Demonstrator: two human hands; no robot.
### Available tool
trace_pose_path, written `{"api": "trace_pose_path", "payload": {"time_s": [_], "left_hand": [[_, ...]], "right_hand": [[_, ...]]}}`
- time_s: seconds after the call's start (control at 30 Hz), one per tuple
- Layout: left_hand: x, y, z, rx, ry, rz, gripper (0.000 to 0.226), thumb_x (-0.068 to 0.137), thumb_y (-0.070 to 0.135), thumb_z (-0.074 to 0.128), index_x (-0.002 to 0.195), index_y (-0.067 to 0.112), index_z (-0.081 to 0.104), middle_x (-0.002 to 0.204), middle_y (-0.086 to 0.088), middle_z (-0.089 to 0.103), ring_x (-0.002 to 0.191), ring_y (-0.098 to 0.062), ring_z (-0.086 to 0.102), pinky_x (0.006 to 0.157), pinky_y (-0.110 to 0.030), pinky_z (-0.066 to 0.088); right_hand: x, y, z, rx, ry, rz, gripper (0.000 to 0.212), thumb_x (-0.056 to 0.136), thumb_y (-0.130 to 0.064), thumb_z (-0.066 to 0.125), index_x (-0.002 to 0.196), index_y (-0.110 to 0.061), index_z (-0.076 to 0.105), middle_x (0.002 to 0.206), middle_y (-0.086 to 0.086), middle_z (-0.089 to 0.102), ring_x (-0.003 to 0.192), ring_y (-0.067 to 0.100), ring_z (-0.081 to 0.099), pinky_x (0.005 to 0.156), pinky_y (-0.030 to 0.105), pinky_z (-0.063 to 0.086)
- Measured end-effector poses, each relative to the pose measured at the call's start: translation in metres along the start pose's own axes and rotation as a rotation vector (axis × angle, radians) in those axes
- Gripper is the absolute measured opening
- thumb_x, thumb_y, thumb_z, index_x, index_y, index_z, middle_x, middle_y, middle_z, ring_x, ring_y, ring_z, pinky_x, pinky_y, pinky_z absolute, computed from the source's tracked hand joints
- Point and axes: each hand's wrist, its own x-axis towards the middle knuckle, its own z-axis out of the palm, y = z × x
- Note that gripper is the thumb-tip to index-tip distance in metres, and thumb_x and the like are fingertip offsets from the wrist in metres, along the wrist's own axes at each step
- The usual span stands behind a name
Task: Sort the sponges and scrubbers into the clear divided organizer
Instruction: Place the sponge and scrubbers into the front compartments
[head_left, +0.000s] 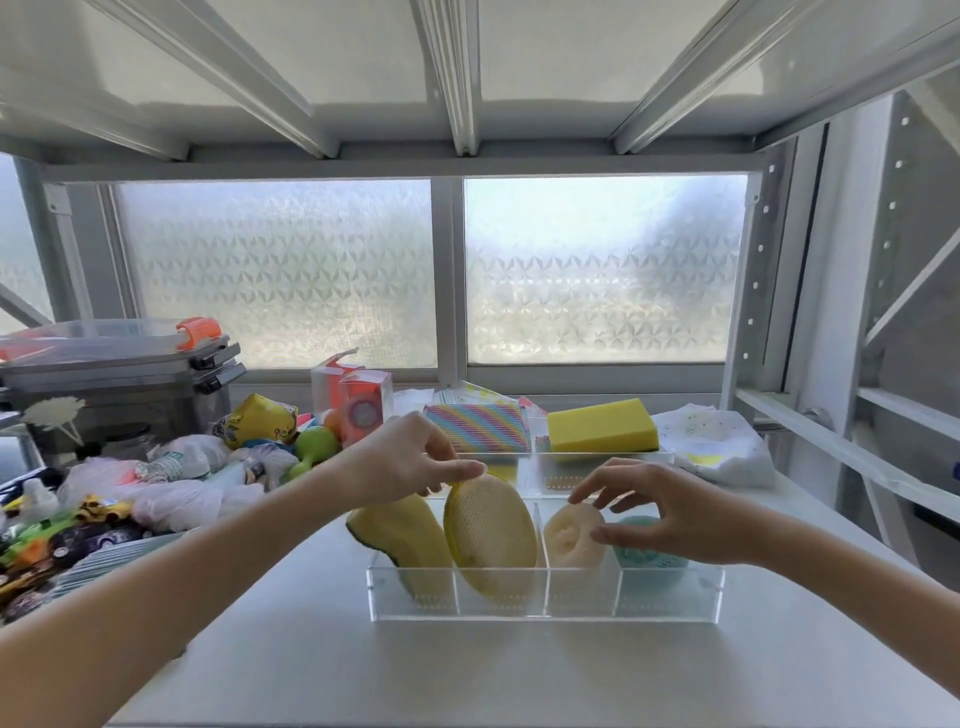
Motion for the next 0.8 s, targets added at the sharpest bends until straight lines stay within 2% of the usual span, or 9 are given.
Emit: {"api": "trace_pose_path", "payload": {"time_s": [0.13, 0.23, 0.3, 0.37, 0.5, 0.63, 0.8], "left_hand": [[-0.004, -0.018, -0.031, 0.069, 0.069, -0.110, 0.037, 0.090, 0.039, 0.056, 0.087, 0.007, 0.074, 0.082, -0.009, 0.074, 0.077, -0.024, 0.069, 0.078, -0.037, 0.057], [-0.015, -0.032, -0.037, 0.197, -0.019, -0.201, 0.035, 0.086, 0.041, 0.061, 0.089, 0.008, 0.072, 0.081, -0.006, 0.071, 0.074, -0.023, 0.065, 0.068, -0.030, 0.052], [-0.020, -0.035, -0.030, 0.131, -0.127, -0.256, 0.028, 0.082, 0.039, 0.066, 0.089, 0.012, 0.069, 0.085, -0.004, 0.069, 0.076, -0.016, 0.065, 0.061, -0.020, 0.054], [-0.022, -0.033, -0.025, 0.035, -0.155, -0.265, 0.023, 0.080, 0.033, 0.069, 0.092, 0.013, 0.067, 0.084, -0.001, 0.065, 0.073, -0.012, 0.062, 0.057, -0.017, 0.053], [-0.018, -0.030, -0.024, -0.018, -0.086, -0.232, 0.040, 0.075, 0.030, 0.075, 0.106, 0.007, 0.068, 0.086, -0.001, 0.065, 0.075, -0.012, 0.062, 0.056, -0.016, 0.052], [-0.016, -0.034, -0.025, -0.055, 0.006, -0.283, 0.048, 0.062, 0.036, 0.083, 0.096, 0.008, 0.063, 0.092, -0.007, 0.065, 0.079, -0.016, 0.064, 0.056, -0.020, 0.054], [-0.017, -0.039, -0.026, -0.127, 0.051, -0.302, 0.041, 0.069, 0.038, 0.078, 0.090, 0.006, 0.066, 0.090, -0.012, 0.070, 0.080, -0.019, 0.069, 0.058, -0.019, 0.054]], "right_hand": [[-0.009, 0.006, -0.014, -0.040, 0.051, 0.031, 0.029, 0.080, -0.040, 0.071, 0.108, -0.031, 0.068, 0.107, -0.014, 0.068, 0.102, 0.005, 0.063, 0.092, 0.025, 0.054], [-0.020, 0.018, -0.032, -0.081, -0.047, 0.139, 0.032, 0.074, -0.041, 0.077, 0.104, -0.034, 0.070, 0.108, -0.015, 0.069, 0.106, 0.003, 0.061, 0.097, 0.025, 0.050], [-0.025, 0.024, -0.038, -0.086, -0.130, 0.208, 0.033, 0.070, -0.041, 0.081, 0.101, -0.039, 0.071, 0.110, -0.018, 0.066, 0.109, -0.001, 0.058, 0.101, 0.020, 0.047], [-0.027, 0.025, -0.036, -0.107, -0.159, 0.237, 0.033, 0.069, -0.038, 0.083, 0.099, -0.042, 0.070, 0.114, -0.016, 0.062, 0.110, -0.002, 0.055, 0.099, 0.014, 0.044], [-0.022, 0.021, -0.031, -0.251, -0.143, 0.299, 0.045, 0.061, -0.043, 0.085, 0.102, -0.043, 0.068, 0.115, -0.014, 0.058, 0.109, 0.006, 0.052, 0.093, 0.025, 0.046], [-0.019, 0.018, -0.030, -0.284, -0.161, 0.239, 0.044, 0.063, -0.041, 0.084, 0.103, -0.037, 0.068, 0.103, -0.025, 0.062, 0.108, 0.000, 0.051, 0.102, 0.028, 0.042], [-0.019, 0.021, -0.031, -0.222, -0.131, 0.171, 0.040, 0.063, -0.042, 0.082, 0.099, -0.037, 0.065, 0.105, -0.016, 0.067, 0.106, 0.001, 0.056, 0.099, 0.030, 0.046]]}}
